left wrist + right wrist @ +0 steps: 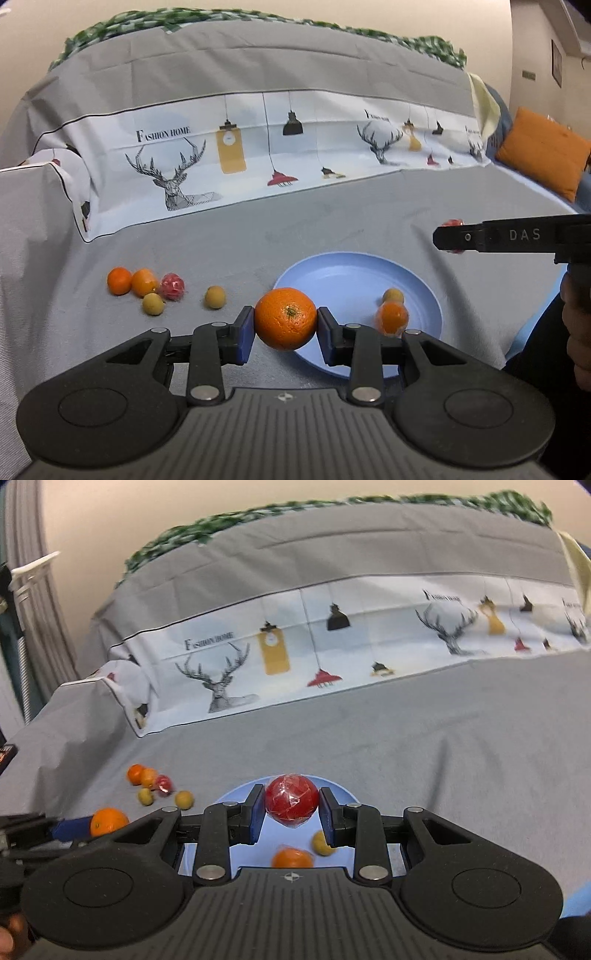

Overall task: Organize fruits
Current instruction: 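Carry the mandarin and red wrapped fruit over the blue plate with both tools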

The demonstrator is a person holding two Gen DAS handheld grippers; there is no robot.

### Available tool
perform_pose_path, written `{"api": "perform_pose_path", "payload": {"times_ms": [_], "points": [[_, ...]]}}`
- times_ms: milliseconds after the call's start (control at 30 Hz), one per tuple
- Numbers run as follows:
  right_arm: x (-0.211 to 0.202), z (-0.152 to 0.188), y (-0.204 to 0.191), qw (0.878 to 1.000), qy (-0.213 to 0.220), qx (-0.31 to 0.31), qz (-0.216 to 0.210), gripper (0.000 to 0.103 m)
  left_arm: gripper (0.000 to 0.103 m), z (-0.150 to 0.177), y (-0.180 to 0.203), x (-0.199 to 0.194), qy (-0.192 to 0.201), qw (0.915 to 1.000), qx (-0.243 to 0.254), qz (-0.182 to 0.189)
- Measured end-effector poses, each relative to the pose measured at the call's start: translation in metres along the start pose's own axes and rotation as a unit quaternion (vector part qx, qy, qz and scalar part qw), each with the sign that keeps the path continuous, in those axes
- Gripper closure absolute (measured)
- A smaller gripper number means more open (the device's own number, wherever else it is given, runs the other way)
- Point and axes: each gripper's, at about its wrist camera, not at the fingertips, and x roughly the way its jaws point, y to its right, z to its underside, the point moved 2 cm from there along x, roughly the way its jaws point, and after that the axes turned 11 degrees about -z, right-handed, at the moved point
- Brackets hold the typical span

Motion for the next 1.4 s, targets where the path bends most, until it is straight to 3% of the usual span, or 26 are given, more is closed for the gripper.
{"api": "perform_pose_path", "payload": {"times_ms": [433, 833, 1400], "points": [[0.018, 0.009, -0.022, 0.998, -0.029, -0.054, -0.006, 0.071, 0.064, 0.001, 0.0, 0.015, -0.013, 0.9989, -0.044, 0.011], [0.024, 0.015, -0.029, 0.996, -0.046, -0.079, -0.007, 0.071, 0.063, 0.006, 0.022, 0.027, -0.011, 0.999, -0.021, 0.037], [0.029, 0.017, -0.027, 0.995, -0.061, -0.078, -0.006, 0.071, 0.063, 0.006, 0.022, 0.031, -0.012, 0.9988, -0.028, 0.038]]}}
